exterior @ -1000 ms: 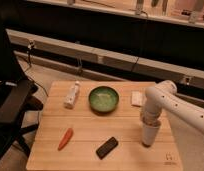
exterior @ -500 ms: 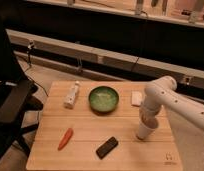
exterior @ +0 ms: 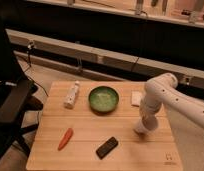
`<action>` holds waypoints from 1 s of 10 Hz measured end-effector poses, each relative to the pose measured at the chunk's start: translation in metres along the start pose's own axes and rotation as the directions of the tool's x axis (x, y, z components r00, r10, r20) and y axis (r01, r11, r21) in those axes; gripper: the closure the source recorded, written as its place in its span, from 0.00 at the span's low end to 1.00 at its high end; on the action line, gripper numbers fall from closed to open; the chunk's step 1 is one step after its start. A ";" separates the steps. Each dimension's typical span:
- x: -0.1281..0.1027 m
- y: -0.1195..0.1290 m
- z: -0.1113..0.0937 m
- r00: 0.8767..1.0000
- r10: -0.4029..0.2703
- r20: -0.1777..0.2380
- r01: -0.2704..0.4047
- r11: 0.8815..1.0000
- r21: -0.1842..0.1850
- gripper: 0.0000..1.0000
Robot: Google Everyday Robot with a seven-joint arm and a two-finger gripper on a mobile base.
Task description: Pick up the ceramic cup
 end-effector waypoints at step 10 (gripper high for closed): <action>-0.006 -0.017 -0.039 1.000 -0.019 -0.013 0.019 1.000 0.025 1.00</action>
